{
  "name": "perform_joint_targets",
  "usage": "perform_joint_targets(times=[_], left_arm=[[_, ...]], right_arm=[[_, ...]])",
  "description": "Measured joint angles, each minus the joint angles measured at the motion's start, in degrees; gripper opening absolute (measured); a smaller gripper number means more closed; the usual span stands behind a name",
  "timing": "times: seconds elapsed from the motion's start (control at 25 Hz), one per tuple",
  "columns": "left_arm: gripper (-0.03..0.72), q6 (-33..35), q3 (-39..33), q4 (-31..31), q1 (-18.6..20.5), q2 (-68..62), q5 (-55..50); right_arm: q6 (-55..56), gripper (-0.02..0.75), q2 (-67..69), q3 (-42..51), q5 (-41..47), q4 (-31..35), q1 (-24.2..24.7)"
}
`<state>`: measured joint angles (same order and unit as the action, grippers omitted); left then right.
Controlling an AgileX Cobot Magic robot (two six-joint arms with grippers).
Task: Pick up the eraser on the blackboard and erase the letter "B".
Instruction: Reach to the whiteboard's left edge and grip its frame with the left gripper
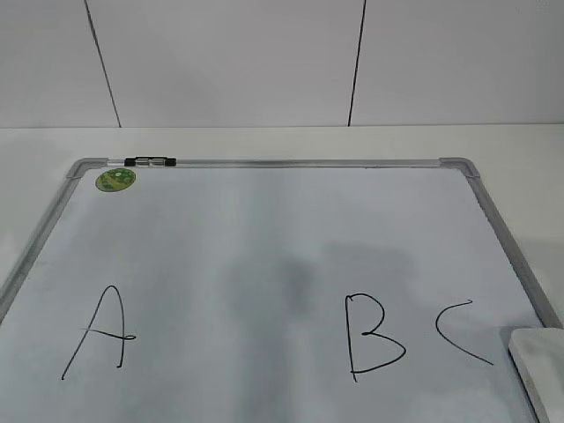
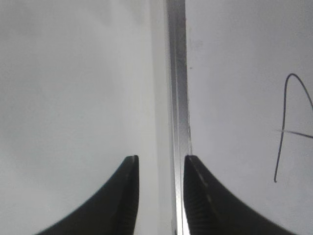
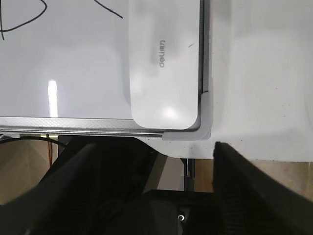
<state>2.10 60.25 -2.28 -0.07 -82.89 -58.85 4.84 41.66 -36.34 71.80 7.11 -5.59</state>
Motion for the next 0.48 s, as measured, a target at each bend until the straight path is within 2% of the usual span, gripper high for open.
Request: perform_joint_targets(times=[0.2, 0.48], left_arm=[[0.239, 2.02, 2.96, -3.42, 0.00, -8.78, 2.10], [0.239, 2.84, 3.76, -4.28, 0.00, -16.33, 8.16]], right_arm=[[0.00, 0.551, 0.38, 0.00, -0.09, 0.00, 0.00], [0.08, 0.551, 0.38, 0.00, -0.09, 0.00, 0.00]])
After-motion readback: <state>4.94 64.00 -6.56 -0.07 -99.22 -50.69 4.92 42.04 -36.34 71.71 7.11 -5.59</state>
